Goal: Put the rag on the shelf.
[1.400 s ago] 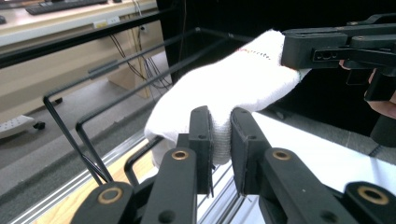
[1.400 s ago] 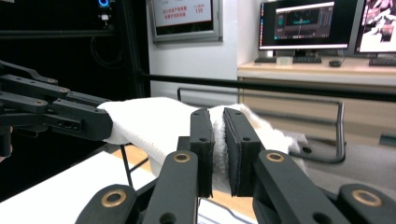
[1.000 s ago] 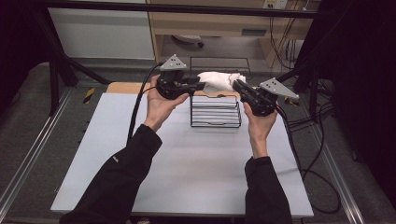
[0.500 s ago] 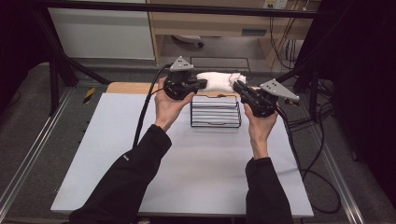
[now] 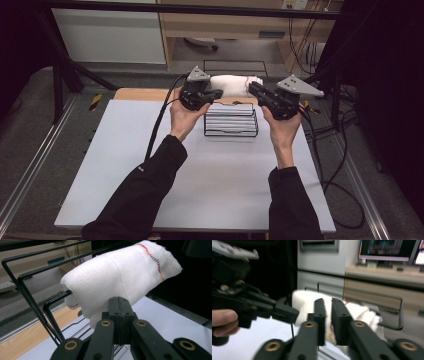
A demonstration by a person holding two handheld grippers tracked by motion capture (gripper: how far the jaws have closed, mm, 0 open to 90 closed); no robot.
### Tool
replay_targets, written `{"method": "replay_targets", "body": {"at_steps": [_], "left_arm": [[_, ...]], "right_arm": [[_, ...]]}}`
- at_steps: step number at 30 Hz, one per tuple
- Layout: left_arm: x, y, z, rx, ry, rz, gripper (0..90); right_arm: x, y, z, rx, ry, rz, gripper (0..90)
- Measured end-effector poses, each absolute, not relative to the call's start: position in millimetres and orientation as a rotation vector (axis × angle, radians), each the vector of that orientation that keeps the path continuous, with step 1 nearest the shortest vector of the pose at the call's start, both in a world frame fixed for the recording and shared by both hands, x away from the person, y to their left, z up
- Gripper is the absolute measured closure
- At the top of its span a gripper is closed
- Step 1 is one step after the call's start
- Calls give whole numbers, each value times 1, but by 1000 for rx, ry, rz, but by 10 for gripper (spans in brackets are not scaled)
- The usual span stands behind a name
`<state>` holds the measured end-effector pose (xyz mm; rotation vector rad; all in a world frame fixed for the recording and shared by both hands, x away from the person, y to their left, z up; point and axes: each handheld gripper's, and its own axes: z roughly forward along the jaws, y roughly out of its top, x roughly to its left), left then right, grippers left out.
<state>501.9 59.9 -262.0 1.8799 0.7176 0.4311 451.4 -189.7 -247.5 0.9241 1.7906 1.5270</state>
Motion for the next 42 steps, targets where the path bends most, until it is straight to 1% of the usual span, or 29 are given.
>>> {"method": "replay_targets", "body": {"at_steps": [2,8,15,19,25,30,33,36,38,42], "left_arm": [[502,61,-263,1877,718,435,899],[506,59,-267,1879,724,457,898],[510,59,-271,1860,723,464,898],[506,62,-270,1862,707,464,895],[495,77,-268,1853,707,453,802],[484,92,-267,1866,700,440,694],[476,102,-269,1879,693,440,624],[469,113,-275,1880,698,420,543],[464,122,-282,1889,704,413,499],[458,138,-297,1913,746,407,399]], "right_arm": [[457,-187,-253,979,1814,1467,898],[470,-196,-275,1092,1815,1433,899],[478,-200,-281,1078,1819,1444,869],[475,-200,-280,1066,1822,1465,828],[465,-202,-276,1030,1821,1504,736],[458,-201,-271,1010,1843,1523,633],[453,-201,-269,1006,1851,1529,553],[448,-203,-269,1013,1852,1505,425],[443,-205,-270,1024,1860,1509,381],[438,-205,-275,1046,1893,1514,242]]}}
